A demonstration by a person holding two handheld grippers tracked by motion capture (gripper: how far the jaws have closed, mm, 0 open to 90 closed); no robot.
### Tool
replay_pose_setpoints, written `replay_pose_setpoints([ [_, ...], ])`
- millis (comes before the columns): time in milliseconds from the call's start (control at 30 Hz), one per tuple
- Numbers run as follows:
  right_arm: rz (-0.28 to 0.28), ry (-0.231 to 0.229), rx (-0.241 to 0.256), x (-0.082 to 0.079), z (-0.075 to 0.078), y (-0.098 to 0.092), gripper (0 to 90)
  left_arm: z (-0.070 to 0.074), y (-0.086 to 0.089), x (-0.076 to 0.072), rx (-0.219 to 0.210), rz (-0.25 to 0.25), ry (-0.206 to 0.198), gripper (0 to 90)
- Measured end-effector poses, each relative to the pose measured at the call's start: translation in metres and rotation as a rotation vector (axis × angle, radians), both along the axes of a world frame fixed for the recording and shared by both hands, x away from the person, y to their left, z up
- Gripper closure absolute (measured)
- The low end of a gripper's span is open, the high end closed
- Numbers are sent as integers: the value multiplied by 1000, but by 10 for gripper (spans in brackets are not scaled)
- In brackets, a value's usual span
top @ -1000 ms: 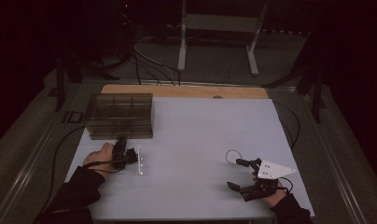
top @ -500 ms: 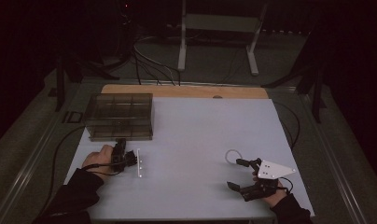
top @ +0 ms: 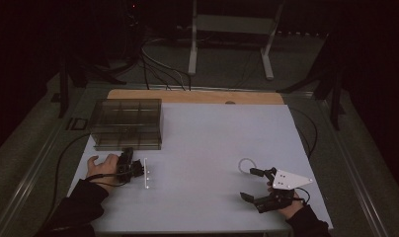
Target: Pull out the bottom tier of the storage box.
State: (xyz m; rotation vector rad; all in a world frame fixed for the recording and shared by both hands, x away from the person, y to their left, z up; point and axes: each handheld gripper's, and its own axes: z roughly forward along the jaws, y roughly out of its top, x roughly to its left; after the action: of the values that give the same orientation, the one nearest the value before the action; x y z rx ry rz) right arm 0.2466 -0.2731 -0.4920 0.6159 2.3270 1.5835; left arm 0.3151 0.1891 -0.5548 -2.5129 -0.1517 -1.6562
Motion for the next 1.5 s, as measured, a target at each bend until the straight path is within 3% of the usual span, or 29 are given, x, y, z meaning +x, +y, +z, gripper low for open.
replay_pose_setpoints([
  [200,0,0,-1,1,0,0,126,3,3,0,-22,-28,30,785],
  [300,-2,0,0,0,0,0,126,7,3,-1,-58,-40,85,707],
  [500,-2,0,0,0,0,0,126,17,5,-4,-121,-43,129,577],
  [600,-2,-1,-1,0,0,0,126,27,6,-8,-167,-66,184,518],
  [733,-2,0,-1,0,0,0,126,34,7,-10,-238,-63,210,378],
  [867,-2,-1,-3,0,0,0,126,42,9,-10,-336,-65,285,236],
  [900,-2,-1,-3,0,0,0,126,42,9,-10,-336,-65,285,204],
  [933,-2,-1,-2,0,0,0,126,47,10,-10,-371,-70,337,204],
  [967,-4,-2,-1,0,0,0,126,49,10,-10,-394,-71,366,131],
  [1100,-2,0,-3,0,0,0,126,58,10,-8,-486,-64,460,17],
  [1267,-4,-1,-3,0,0,0,126,70,10,-7,-605,-98,550,4],
  [1300,-4,-1,-3,0,0,0,126,70,10,-7,-605,-98,550,4],
  [1333,-4,-1,-3,0,0,0,126,75,9,-7,-656,-112,586,4],
  [1500,-3,-1,-1,0,0,0,126,86,10,-4,-760,-146,647,4],
])
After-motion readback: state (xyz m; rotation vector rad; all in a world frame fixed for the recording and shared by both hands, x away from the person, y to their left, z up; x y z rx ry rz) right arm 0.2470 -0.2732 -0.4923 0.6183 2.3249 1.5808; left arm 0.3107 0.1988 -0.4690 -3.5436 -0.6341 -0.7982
